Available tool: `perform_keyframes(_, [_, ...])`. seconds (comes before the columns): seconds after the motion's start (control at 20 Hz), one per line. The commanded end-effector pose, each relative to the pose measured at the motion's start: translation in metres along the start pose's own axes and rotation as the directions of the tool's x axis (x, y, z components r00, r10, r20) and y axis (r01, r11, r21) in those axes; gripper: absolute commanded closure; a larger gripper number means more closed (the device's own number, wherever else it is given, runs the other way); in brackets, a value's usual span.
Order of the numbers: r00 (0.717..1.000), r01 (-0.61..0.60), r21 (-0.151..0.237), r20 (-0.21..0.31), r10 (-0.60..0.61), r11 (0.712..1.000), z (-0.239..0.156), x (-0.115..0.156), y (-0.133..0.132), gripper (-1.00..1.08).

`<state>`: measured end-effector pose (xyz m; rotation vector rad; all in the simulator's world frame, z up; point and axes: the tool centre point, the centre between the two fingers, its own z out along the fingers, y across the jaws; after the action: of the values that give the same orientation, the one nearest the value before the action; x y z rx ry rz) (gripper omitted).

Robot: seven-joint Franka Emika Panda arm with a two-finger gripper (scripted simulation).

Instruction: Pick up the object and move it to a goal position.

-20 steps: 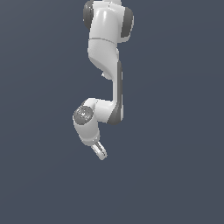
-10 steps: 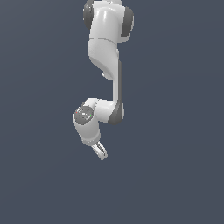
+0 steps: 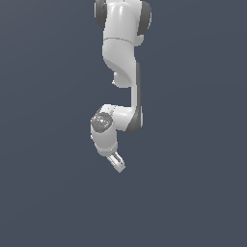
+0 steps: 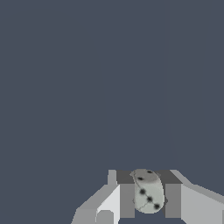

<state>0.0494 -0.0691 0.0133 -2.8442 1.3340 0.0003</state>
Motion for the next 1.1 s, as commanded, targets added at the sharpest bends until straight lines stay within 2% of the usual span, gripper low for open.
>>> perform_keyframes(0.0, [1.000,0.001,0.000,0.000,-0.001,1.000,-0.002,-0.016,-0.003,1.08])
perform_keyframes(0.25, [1.000,0.001,0.000,0.000,-0.001,1.000,-0.007,-0.061,-0.012,1.08])
perform_keyframes(1.05, [1.000,0.001,0.000,0.000,-0.001,1.000,-0.028,-0.244,-0.052,1.08])
